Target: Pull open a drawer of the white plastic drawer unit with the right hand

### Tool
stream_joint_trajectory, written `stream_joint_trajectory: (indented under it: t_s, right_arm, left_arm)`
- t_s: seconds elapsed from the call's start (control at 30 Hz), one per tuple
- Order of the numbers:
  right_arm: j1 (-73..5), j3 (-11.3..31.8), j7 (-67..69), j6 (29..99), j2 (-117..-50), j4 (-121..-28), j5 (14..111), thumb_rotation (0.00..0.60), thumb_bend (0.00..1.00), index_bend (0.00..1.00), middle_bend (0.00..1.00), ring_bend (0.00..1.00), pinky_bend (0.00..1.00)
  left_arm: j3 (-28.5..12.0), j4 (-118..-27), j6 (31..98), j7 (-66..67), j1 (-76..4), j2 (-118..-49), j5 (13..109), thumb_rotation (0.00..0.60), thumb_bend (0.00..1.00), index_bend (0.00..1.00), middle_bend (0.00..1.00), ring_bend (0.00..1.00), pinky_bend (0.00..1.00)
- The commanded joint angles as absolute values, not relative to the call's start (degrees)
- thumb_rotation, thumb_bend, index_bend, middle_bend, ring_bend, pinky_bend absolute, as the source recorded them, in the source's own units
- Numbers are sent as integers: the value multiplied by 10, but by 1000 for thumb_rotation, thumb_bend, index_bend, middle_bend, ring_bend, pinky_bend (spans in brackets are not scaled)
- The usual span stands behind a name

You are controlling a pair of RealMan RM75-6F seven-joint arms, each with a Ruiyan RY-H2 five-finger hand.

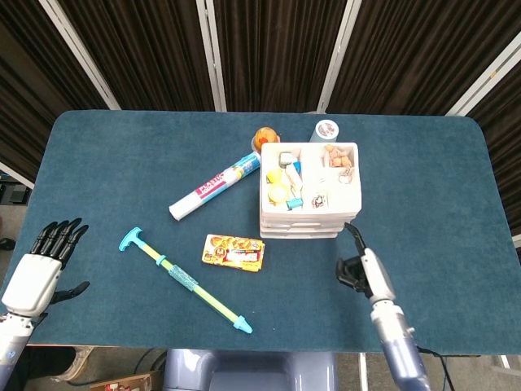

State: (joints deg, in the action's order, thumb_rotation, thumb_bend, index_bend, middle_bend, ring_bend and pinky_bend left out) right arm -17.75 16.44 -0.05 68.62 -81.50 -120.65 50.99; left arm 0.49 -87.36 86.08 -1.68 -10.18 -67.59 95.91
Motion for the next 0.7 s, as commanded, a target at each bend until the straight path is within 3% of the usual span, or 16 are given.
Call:
stream_joint_trajectory:
  t_s: [0.03,0.4,0.7]
  right_arm:
    - [-198,182,12,688,-850,-1198,475,600,668,0,941,932,1000]
    - [-209,162,13,704,-921,-1182,465,600,669,0,941,930,1000]
    - [-223,183,7,716,-947,-1180,455,600,675,0,941,930,1000]
  left_arm:
    - [4,-874,856,-20,-104,-675,955,600,12,0,0,0,50]
    - [5,-876,858,-23,-103,-673,954,600,11,0,0,0,50]
    - [4,-877,856,-23,-104,-673,951,600,12,0,0,0,50]
